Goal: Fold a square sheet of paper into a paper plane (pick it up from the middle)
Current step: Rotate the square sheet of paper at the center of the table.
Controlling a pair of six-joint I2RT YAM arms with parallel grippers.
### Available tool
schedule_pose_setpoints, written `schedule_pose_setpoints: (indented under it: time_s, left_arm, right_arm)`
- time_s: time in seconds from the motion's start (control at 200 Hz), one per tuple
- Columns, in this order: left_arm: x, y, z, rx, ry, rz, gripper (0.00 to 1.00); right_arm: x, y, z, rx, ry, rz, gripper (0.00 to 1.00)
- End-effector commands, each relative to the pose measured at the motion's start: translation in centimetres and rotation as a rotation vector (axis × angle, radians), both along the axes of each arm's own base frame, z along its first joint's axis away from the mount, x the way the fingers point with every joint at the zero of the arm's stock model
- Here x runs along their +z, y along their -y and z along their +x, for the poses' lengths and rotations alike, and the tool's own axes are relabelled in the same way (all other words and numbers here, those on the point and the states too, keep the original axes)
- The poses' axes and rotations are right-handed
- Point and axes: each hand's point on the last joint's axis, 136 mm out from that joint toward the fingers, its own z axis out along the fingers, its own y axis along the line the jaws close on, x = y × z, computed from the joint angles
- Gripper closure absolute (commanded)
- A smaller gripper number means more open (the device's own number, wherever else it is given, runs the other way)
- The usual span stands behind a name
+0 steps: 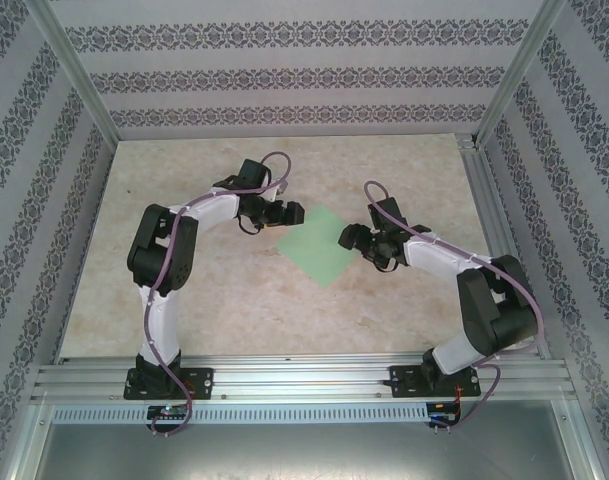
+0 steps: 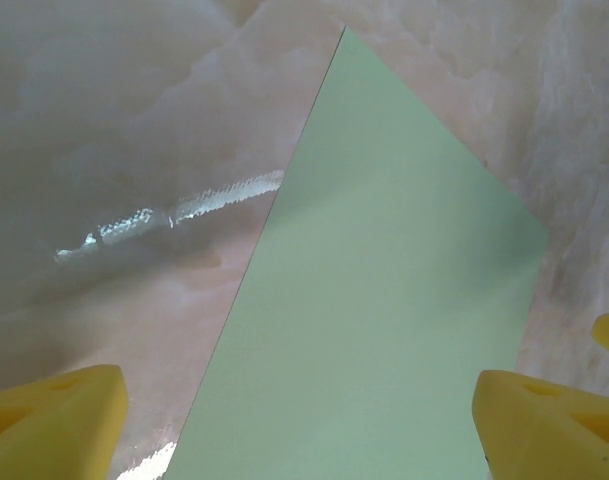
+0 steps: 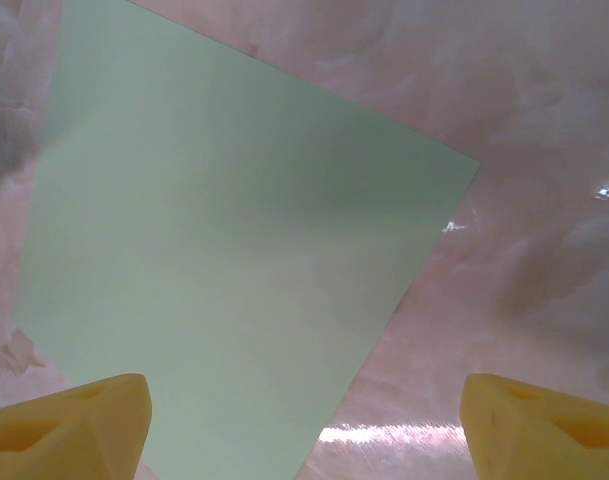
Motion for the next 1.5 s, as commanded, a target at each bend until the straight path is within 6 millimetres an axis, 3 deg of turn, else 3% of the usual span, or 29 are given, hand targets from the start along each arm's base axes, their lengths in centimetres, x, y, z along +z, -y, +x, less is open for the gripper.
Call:
schedule_pose_setpoints:
  time_s: [0.0,0.28,1.049,1.494]
  left_arm:
    - [-0.8,0.5,-1.0,-0.041,-0.038,0.012,0.11]
    - [-1.2,1.5,-3.0,-0.083,-0.072,0.004,0.12]
    - [-1.9,1.6,-9.0,-0.093,-0.167,-0.045,0.14]
    - [-2.1,1.7,-13.4,-0.069,-0.205,-0.105,0.11]
  right_arm:
    - [-0.3,-1.1,1.4,-0.008,0.012,0.051,0.19]
    - [-0.8,-2.1,2.9,0.016,0.017,0.058,0.22]
    - [-2.1,-3.1,6.3,0.084,-0.021,0.034,0.19]
    - [-1.4,-5.8,8.5,0.320,-0.027,0.012,0.18]
